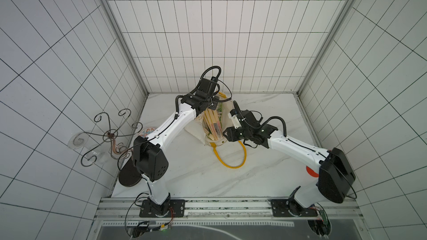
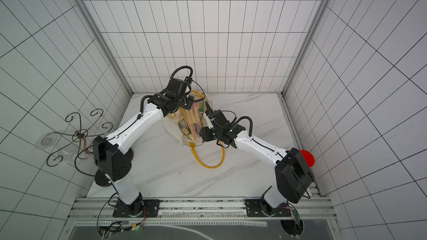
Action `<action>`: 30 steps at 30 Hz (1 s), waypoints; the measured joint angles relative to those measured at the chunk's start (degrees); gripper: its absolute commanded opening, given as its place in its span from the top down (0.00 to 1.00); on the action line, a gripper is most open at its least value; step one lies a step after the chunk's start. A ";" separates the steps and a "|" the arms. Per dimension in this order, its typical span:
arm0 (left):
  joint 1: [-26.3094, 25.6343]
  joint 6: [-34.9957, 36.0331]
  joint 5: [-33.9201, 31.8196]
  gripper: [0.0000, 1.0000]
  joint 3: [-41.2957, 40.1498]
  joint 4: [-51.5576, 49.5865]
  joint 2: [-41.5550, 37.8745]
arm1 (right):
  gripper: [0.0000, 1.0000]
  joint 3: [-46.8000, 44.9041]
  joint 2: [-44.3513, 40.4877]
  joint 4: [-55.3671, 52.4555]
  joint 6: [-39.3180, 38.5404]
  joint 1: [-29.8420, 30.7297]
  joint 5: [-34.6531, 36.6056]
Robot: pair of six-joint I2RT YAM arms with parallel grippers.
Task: Take out the folding fans from the tote bags
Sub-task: Pick up the canvas bag from the center of the board, then pick up the folding fan from the canvas bag.
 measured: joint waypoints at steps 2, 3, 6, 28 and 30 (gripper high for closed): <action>0.66 -0.52 0.94 1.00 1.55 -0.74 1.03 | 0.41 0.00 2.71 1.62 -0.26 0.02 -0.37; 1.14 -0.81 1.64 1.00 2.23 -1.01 1.60 | 0.40 0.00 4.11 2.34 -0.57 0.00 -0.55; 2.56 -1.38 3.82 1.00 3.45 -1.38 2.80 | 0.37 0.09 7.87 3.43 -1.27 -0.11 -1.01; 4.15 -1.62 8.66 1.00 5.07 -3.06 4.55 | 0.39 13.57 22.91 5.68 -1.62 -4.07 -9.05; 4.15 -1.62 8.72 1.00 5.07 -3.10 4.57 | 0.40 14.19 24.00 5.70 -1.27 -4.07 -9.16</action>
